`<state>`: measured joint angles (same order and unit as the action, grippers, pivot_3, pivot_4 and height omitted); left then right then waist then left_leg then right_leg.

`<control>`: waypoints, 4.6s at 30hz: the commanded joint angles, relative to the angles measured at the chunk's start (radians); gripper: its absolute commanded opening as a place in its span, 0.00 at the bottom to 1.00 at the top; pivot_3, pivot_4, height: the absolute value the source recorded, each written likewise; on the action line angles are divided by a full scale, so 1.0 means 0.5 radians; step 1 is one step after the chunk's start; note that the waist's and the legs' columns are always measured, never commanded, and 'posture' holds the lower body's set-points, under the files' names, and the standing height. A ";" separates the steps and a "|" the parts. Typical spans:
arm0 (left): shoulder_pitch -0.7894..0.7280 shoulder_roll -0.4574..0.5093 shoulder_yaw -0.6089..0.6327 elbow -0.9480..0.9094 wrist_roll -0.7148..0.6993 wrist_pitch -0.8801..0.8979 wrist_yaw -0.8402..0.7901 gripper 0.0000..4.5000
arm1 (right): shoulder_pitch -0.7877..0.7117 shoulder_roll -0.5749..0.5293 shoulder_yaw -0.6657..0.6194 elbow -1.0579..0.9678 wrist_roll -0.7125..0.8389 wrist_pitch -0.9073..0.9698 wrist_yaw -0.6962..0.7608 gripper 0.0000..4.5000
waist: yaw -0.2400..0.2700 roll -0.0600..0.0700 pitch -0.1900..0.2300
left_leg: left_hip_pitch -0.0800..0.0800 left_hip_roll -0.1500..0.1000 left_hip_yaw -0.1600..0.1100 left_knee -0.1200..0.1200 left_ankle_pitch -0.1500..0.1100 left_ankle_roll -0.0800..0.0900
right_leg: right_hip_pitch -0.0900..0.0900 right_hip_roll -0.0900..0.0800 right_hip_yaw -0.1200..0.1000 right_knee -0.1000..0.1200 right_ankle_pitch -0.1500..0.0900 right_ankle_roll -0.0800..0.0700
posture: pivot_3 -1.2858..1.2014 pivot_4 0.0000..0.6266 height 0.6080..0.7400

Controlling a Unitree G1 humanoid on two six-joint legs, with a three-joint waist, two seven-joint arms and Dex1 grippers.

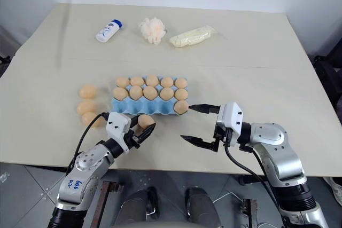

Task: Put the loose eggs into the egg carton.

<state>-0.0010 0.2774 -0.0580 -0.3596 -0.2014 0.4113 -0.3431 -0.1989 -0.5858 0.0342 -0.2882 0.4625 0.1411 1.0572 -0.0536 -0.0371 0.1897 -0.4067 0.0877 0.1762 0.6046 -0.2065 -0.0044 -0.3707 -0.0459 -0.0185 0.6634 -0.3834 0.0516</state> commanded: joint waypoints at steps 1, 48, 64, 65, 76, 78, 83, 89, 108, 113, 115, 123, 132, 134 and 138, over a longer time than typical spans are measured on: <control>0.010 0.023 0.009 -0.032 -0.001 -0.035 -0.034 0.53 | 0.015 0.012 -0.014 -0.081 0.025 -0.009 -0.022 1.00 | 0.000 0.000 0.000 | 0.000 0.000 0.000 0.000 0.000 0.000 | 0.000 0.000 0.000 0.000 0.000 0.000 | 0.52 0.24 1.00; -0.799 0.492 0.178 0.846 -0.145 -0.857 -1.107 0.99 | 0.317 -0.047 -0.293 -0.109 -0.008 -0.101 -0.258 1.00 | 0.031 0.001 0.000 | -0.006 0.009 0.003 0.012 0.000 -0.003 | -0.005 0.008 0.000 0.000 0.008 0.000 | 0.52 0.24 1.00; 0.285 1.035 1.490 0.808 -0.677 -0.717 -1.391 0.99 | 0.025 0.031 -0.088 0.000 0.036 -0.064 -0.077 1.00 | -0.020 0.002 0.000 | -0.006 0.010 0.004 0.005 -0.010 0.003 | -0.007 0.002 -0.005 -0.002 0.004 -0.007 | 0.52 0.24 1.00; 0.363 1.013 1.507 0.816 -0.665 -0.721 -1.396 0.99 | 0.012 0.032 -0.078 0.003 0.036 -0.057 -0.073 1.00 | -0.025 0.002 0.000 | -0.006 0.011 0.004 0.004 -0.011 0.002 | -0.008 0.002 -0.005 -0.002 0.004 -0.008 | 0.52 0.24 1.00; 0.321 0.724 1.199 0.650 -0.540 -0.735 -1.125 0.99 | -0.097 0.050 -0.054 0.041 0.046 -0.004 -0.069 1.00 | -0.007 0.000 -0.001 | -0.005 0.009 0.002 0.001 -0.016 -0.008 | -0.007 -0.002 -0.007 -0.005 0.006 -0.013 | 0.52 0.24 1.00; 0.218 0.683 1.127 0.687 -0.512 -0.727 -1.050 0.99 | -0.085 0.053 -0.054 0.025 0.046 0.003 -0.078 1.00 | -0.007 0.000 -0.001 | -0.005 0.009 0.002 0.000 -0.016 -0.007 | -0.007 -0.001 -0.007 -0.005 0.006 -0.013 | 0.52 0.24 1.00; -0.003 0.617 0.936 0.831 -0.391 -0.764 -0.934 0.99 | -0.047 0.058 -0.063 -0.013 0.041 0.015 -0.111 1.00 | -0.010 0.000 -0.001 | -0.005 0.010 0.003 0.000 -0.009 0.003 | -0.008 0.002 -0.007 -0.004 0.006 -0.013 | 0.52 0.24 1.00; -0.107 0.595 0.768 0.964 -0.332 -0.755 -0.938 0.99 | -0.025 0.069 -0.062 -0.043 0.035 0.020 -0.154 1.00 | -0.008 0.000 -0.001 | -0.004 0.011 0.004 0.001 -0.008 0.002 | -0.008 0.005 -0.005 -0.002 0.006 -0.012 | 0.52 0.24 1.00; -0.111 0.598 0.788 0.715 -0.568 -0.796 -1.048 0.50 | 0.009 0.070 -0.092 -0.046 0.027 0.005 -0.225 1.00 | -0.005 0.000 -0.001 | -0.004 0.011 0.004 0.001 -0.008 0.001 | -0.008 0.004 -0.005 -0.002 0.007 -0.011 | 0.52 0.24 1.00; -0.357 0.533 0.508 0.606 -0.523 -0.693 -1.082 0.50 | 0.047 0.066 -0.112 -0.065 0.012 0.002 -0.254 1.00 | 0.008 0.000 -0.001 | -0.004 0.010 0.004 0.003 -0.007 0.002 | -0.006 0.004 -0.005 -0.002 0.008 -0.010 | 0.52 0.24 1.00; -0.523 0.472 0.385 0.685 -0.456 -0.693 -1.073 0.50 | 0.054 0.066 -0.124 -0.071 0.001 0.004 -0.279 1.00 | 0.017 0.000 -0.001 | -0.004 0.009 0.004 0.006 -0.008 0.002 | -0.004 0.004 -0.005 -0.002 0.009 -0.007 | 0.52 0.24 1.00; -1.031 0.289 0.093 1.203 -0.243 -0.771 -1.153 0.50 | 0.136 0.061 -0.176 -0.164 -0.016 0.018 -0.386 1.00 | 0.006 0.000 -0.001 | -0.005 0.010 0.006 0.012 -0.003 0.000 | -0.006 0.008 -0.001 -0.001 0.011 -0.004 | 0.52 0.24 1.00; -1.053 0.326 0.087 1.348 -0.170 -0.891 -1.272 0.99 | 0.257 0.078 -0.211 -0.269 -0.019 0.007 -0.487 1.00 | 0.002 0.000 -0.001 | -0.008 0.012 0.006 0.013 -0.001 -0.007 | -0.008 0.011 0.000 -0.001 0.011 -0.003 | 0.52 0.24 1.00; -1.052 0.361 0.152 1.345 -0.189 -0.913 -1.258 0.99 | 0.274 0.073 -0.214 -0.272 -0.016 -0.003 -0.485 1.00 | 0.000 0.000 -0.001 | -0.008 0.012 0.006 0.014 -0.001 -0.007 | -0.008 0.011 0.000 0.000 0.011 -0.003 | 0.52 0.24 1.00; -0.923 0.507 0.289 1.211 -0.302 -0.883 -1.360 0.99 | 0.286 0.060 -0.215 -0.266 -0.006 -0.023 -0.454 1.00 | -0.006 0.000 -0.001 | -0.007 0.012 0.006 0.014 -0.001 -0.006 | -0.008 0.010 0.000 0.001 0.011 -0.003 | 0.52 0.24 1.00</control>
<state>-0.4894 0.5013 0.0414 0.3043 -0.3105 -0.0248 -0.9915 -0.0562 -0.5468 -0.0489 -0.3886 0.4476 0.1523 0.8217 -0.0567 -0.0371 0.1892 -0.4102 0.0941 0.1793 0.6112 -0.2069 -0.0074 -0.3745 -0.0409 -0.0184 0.6638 -0.3779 0.0499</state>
